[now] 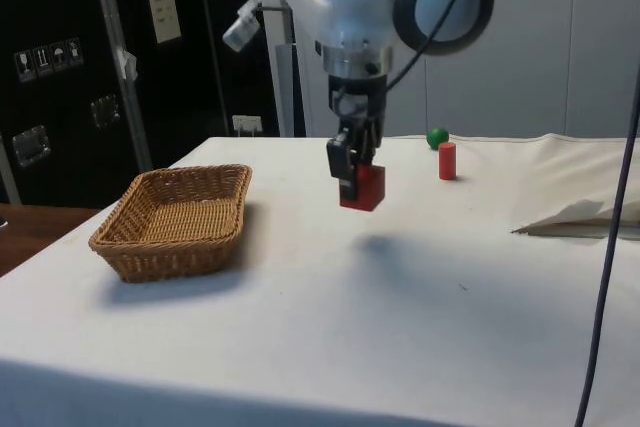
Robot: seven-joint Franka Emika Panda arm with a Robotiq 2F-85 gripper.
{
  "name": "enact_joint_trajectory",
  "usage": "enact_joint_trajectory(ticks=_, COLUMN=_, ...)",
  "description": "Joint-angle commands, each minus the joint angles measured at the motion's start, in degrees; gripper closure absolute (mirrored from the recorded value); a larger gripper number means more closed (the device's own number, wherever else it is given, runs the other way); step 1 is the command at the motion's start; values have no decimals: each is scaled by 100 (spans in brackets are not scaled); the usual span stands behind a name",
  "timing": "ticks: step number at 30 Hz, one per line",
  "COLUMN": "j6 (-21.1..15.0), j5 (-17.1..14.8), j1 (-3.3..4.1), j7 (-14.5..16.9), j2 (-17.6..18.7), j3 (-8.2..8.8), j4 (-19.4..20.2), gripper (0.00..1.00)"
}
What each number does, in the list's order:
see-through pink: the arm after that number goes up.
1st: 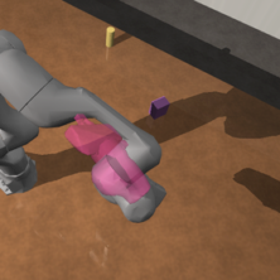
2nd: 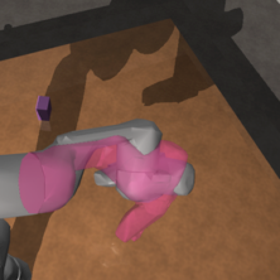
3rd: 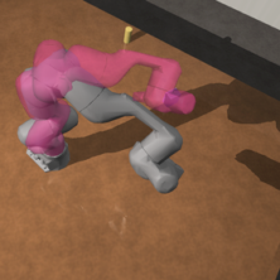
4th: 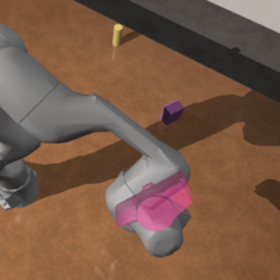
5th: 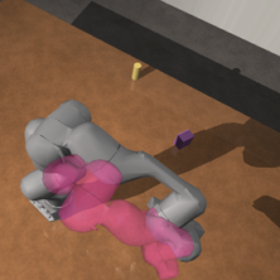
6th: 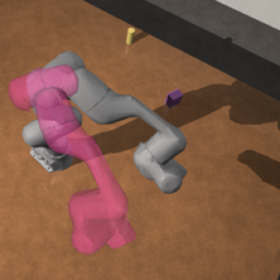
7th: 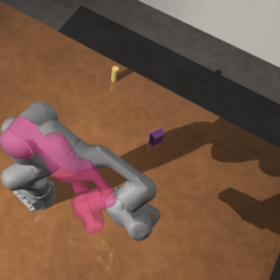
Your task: Pick up the object to the left of the cylinder and place it into the basket.
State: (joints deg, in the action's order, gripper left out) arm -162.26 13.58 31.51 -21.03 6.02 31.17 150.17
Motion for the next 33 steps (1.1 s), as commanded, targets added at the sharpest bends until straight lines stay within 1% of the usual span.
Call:
enact_joint_trajectory(ticks=1, j6=103, j5=-34, j1=-6, j7=40, j2=-46, j3=-17, j4=-63, gripper=97)
enact_joint_trajectory(ticks=3, j6=229, j5=-57, j1=-6, j7=52, j2=-57, j3=-23, j4=-218, gripper=97)
enact_joint_trajectory(ticks=4, j6=252, j5=-63, j1=-6, j7=57, j2=-57, j3=-23, j4=-264, gripper=97)
enact_joint_trajectory(ticks=5, j6=206, j5=0, j1=0, j7=0, j2=0, j3=0, j4=-281, gripper=97)
enact_joint_trajectory(ticks=6, j6=298, j5=-74, j1=-6, j7=63, j2=-57, j3=-29, j4=-321, gripper=97)
enact_joint_trajectory(ticks=12, j6=510, j5=-138, j1=-17, j7=115, j2=-29, j3=-46, j4=-682, gripper=97)
enact_joint_trajectory(ticks=13, j6=487, j5=0, j1=0, j7=6, j2=11, j3=0, j4=-710, gripper=97)
enact_joint_trajectory(ticks=14, j6=550, j5=-149, j1=-17, j7=120, j2=-17, j3=-46, j4=-751, gripper=97)
enact_joint_trajectory(ticks=15, j6=607, j5=-166, j1=-23, j7=132, j2=6, j3=-52, j4=-859, gripper=97)
enact_joint_trajectory(ticks=17, j6=636, j5=-178, j1=-23, j7=138, j2=17, j3=-52, j4=-911, gripper=97)
enact_joint_trajectory(ticks=19, j6=710, j5=-206, j1=-29, j7=149, j2=74, j3=-63, j4=-1089, gripper=97)
enact_joint_trajectory(ticks=20, j6=659, j5=-23, j1=-6, j7=6, j2=97, j3=0, j4=-1066, gripper=97)
enact_joint_trajectory(ticks=21, j6=733, j5=-218, j1=-29, j7=155, j2=97, j3=-63, j4=-1140, gripper=97)
enact_joint_trajectory(ticks=26, j6=859, j5=-355, j1=-34, j7=235, j2=298, j3=-69, j4=-1518, gripper=97)
enact_joint_trajectory(ticks=27, j6=802, j5=-201, j1=-6, j7=126, j2=304, j3=0, j4=-1495, gripper=97)
enact_joint_trajectory(ticks=28, j6=877, j5=-384, j1=-34, j7=258, j2=338, j3=-69, j4=-1576, gripper=97)
enact_joint_trajectory(ticks=33, j6=963, j5=-533, j1=-46, j7=338, j2=613, j3=-74, j4=-1960, gripper=97)
